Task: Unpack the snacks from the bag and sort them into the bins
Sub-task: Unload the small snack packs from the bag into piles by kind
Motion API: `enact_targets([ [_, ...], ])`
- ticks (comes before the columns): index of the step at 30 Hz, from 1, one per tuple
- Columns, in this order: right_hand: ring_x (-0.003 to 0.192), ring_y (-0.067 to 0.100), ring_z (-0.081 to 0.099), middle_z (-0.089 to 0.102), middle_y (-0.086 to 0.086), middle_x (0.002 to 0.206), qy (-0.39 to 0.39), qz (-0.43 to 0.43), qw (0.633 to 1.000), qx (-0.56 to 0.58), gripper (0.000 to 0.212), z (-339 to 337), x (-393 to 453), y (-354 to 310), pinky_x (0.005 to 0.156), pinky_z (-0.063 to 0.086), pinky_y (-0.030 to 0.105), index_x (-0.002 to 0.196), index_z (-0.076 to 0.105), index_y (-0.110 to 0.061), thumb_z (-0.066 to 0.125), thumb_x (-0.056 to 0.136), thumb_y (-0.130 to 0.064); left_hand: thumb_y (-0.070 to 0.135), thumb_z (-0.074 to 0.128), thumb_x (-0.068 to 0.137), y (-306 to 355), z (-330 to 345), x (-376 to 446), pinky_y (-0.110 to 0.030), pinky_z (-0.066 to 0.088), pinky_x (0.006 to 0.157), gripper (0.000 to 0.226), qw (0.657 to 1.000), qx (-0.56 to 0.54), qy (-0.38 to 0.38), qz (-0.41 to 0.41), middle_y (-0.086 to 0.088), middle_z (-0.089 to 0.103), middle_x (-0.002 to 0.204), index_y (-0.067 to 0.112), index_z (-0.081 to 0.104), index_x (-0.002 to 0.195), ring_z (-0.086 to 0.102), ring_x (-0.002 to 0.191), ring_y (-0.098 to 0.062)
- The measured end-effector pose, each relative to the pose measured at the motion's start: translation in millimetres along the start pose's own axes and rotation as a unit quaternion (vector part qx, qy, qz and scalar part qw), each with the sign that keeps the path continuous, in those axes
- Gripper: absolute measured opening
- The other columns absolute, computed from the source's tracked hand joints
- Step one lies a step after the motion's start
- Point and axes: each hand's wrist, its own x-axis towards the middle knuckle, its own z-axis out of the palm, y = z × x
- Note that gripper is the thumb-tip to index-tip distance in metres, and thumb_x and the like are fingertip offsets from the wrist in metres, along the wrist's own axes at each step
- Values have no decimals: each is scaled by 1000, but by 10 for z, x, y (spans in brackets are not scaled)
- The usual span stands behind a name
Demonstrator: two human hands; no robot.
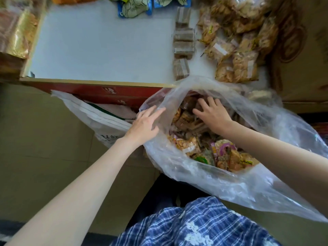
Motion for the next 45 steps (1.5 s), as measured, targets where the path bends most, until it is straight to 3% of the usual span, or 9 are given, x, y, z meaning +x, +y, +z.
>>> enact_targets([
  [4,80,40,55,55,23,100,39,-40,989,136,49,-133,-146,76,52,49,38,96,60,-8,81,53,-8,12,46,93,18,30,16,-42,21,112,63,1000,-16,10,-17,-4,19,156,32,22,148,16,142,-28],
  [8,89,28,49,45,16,108,140,-20,908,394,44,-574,-151,299,73,47,39,110,50,-3,72,73,-14,14,51,93,56,68,56,-44,25,112,61,999,-17,36,-26,-6,24,154,28,25,147,21,140,-30],
  [11,100,15,48,46,8,113,238,65,821,515,48,-897,44,504,79,44,10,118,49,-2,71,76,-10,15,49,93,117,69,19,-48,29,109,59,996,15,69,-44,-4,25,153,27,27,147,22,138,-30],
  [17,89,14,44,45,1,99,237,244,788,513,34,-771,582,701,67,30,12,104,53,-5,70,77,-14,14,47,92,107,121,-125,-45,21,110,59,992,33,114,-44,-3,26,153,28,29,146,19,140,-24],
  [22,75,11,41,42,4,101,182,258,790,526,27,-498,702,511,59,33,3,89,44,-14,70,79,-13,15,47,91,49,118,-180,-45,22,110,61,991,25,113,-59,-4,24,153,29,27,147,20,140,-24],
  [26,88,16,40,34,6,108,189,261,786,527,25,-510,939,349,83,40,20,85,43,-16,67,81,-11,14,44,93,33,100,-223,-43,22,111,61,993,29,101,-60,-2,22,154,29,23,148,17,140,-22],
  [33,130,35,31,31,17,140,85,244,850,460,33,-593,1131,504,108,28,36,126,57,-15,54,93,-23,15,46,94,-14,28,-212,-44,21,111,59,993,39,95,-50,-2,19,155,28,26,147,16,141,-22],
  [40,95,34,58,59,18,106,207,24,898,386,17,-359,152,333,81,49,38,95,67,-1,58,81,3,28,46,95,139,141,-84,-46,7,114,57,996,83,46,1,2,7,158,34,23,147,1,145,-21],
  [45,137,33,24,27,10,151,-106,-96,981,129,62,165,29,114,107,32,45,142,37,-16,61,87,-30,33,45,95,83,188,-111,-46,5,114,60,994,109,-6,-7,4,3,159,35,17,148,-3,145,-21],
])
